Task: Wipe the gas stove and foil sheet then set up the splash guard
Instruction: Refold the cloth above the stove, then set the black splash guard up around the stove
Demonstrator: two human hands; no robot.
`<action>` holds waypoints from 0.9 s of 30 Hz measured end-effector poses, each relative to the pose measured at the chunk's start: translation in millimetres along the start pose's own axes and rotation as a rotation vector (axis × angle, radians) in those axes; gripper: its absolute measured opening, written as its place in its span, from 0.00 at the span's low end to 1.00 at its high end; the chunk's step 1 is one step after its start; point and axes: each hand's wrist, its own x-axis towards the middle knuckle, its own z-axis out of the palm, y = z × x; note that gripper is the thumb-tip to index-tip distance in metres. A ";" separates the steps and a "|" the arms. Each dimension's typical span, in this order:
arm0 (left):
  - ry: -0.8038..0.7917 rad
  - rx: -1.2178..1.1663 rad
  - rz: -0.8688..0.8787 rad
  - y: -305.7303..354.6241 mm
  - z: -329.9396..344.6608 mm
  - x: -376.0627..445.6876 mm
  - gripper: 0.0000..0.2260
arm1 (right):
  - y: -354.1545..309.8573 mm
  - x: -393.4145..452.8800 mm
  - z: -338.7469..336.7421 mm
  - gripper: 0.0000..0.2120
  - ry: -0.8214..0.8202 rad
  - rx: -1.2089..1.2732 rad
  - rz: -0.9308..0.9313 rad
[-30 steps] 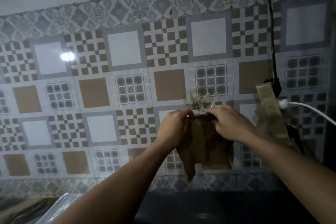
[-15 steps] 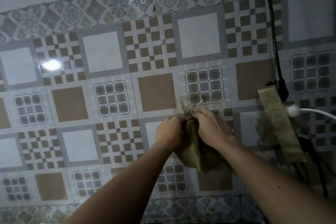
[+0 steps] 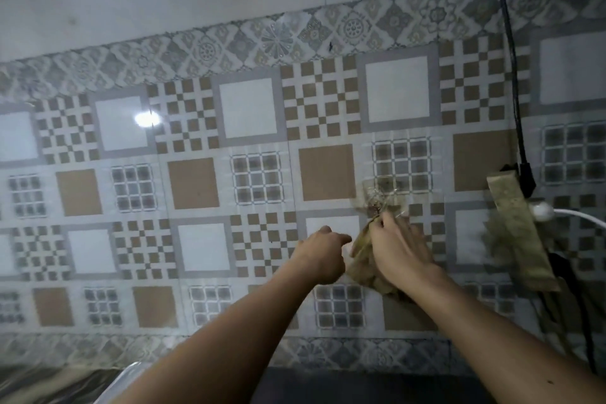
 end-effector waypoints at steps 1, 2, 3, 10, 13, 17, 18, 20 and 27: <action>0.003 0.022 -0.005 -4.0 -5.4 -18.7 0.24 | -9.8 -10.5 -3.3 0.13 0.009 0.015 -0.036; 0.014 0.032 0.000 -10.3 -9.9 -34.1 0.23 | -19.6 -20.6 -6.0 0.13 -0.002 0.053 -0.064; 0.016 0.021 -0.016 -22.8 -16.8 -67.5 0.22 | -42.1 -40.7 -12.7 0.13 -0.033 0.093 -0.091; -0.057 -0.158 -0.124 -89.2 -37.8 -237.5 0.16 | -146.9 -152.8 -39.0 0.15 -0.277 0.308 -0.308; -0.112 -0.213 -0.238 -127.4 -42.2 -311.7 0.15 | -206.9 -200.0 -48.2 0.14 -0.355 0.349 -0.461; -0.137 -0.225 -0.408 -176.1 -32.9 -403.4 0.15 | -281.3 -249.6 -41.2 0.11 -0.399 0.421 -0.585; -0.152 -0.224 -0.446 -183.5 -30.1 -416.8 0.15 | -292.1 -256.5 -38.6 0.12 -0.416 0.429 -0.595; -0.164 -0.212 -0.552 -205.7 -23.6 -453.2 0.17 | -320.4 -273.3 -29.6 0.13 -0.471 0.434 -0.652; -0.202 -0.240 -0.972 -305.5 27.1 -563.5 0.18 | -401.2 -292.8 7.7 0.14 -0.839 0.253 -0.811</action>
